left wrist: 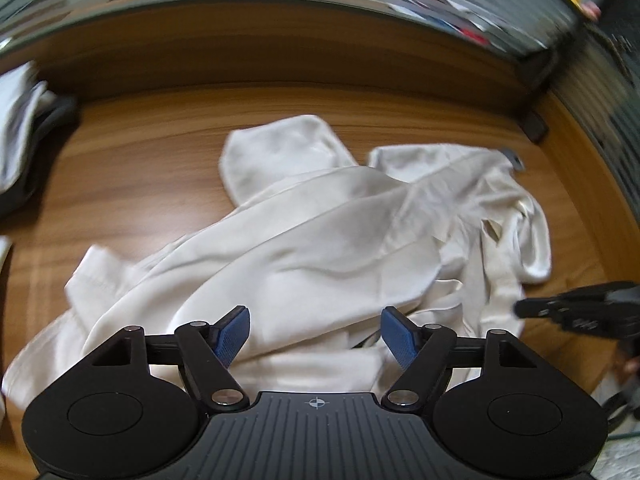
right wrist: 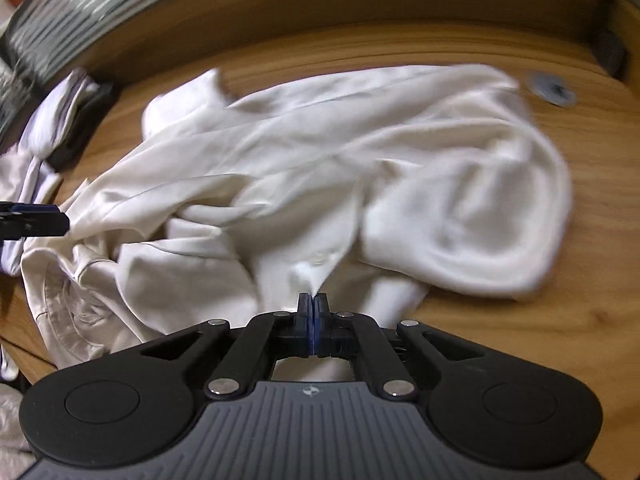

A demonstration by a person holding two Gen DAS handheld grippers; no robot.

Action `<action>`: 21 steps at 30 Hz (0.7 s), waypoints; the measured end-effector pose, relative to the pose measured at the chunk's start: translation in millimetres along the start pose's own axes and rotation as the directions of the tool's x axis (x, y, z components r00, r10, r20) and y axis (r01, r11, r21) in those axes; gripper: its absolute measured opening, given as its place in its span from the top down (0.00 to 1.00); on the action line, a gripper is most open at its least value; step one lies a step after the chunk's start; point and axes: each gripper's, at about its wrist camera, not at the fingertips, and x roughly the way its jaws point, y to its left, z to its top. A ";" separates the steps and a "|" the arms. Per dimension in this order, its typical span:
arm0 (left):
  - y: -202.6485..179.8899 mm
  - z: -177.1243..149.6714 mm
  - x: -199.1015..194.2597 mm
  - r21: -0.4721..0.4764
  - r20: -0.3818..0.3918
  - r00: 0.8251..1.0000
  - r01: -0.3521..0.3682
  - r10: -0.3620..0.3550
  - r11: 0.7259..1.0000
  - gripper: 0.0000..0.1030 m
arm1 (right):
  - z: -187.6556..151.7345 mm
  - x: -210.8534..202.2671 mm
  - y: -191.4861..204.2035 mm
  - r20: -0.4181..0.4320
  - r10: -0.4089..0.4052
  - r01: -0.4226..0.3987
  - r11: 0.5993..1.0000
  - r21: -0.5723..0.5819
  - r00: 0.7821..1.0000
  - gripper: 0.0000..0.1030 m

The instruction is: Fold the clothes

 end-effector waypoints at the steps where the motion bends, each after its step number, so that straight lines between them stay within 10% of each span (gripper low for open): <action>1: -4.0 1.8 4.4 0.023 -0.009 1.000 0.008 -0.008 1.000 0.27 | -6.5 -8.2 -9.9 0.003 -0.021 0.021 1.000 0.021 1.000 0.99; 11: -35.8 1.2 44.3 0.178 -0.098 0.995 0.049 -0.031 0.983 0.29 | -68.3 -61.5 -86.0 -0.005 -0.261 0.258 0.948 0.189 0.965 0.98; 13: -38.2 0.1 48.0 0.199 -0.093 0.995 0.038 -0.020 0.979 0.42 | -71.1 -69.1 -87.9 0.016 -0.257 0.248 0.945 0.216 0.966 0.97; 15: -39.6 0.5 50.2 0.210 -0.094 0.995 0.038 -0.019 0.977 0.82 | -69.0 -75.5 -83.3 0.042 -0.251 0.236 0.945 0.225 0.967 0.94; 21: -29.1 11.2 33.6 0.128 0.000 0.999 0.037 -0.038 0.991 0.97 | -43.0 -82.7 -47.9 0.120 -0.123 0.109 0.987 0.118 0.985 0.91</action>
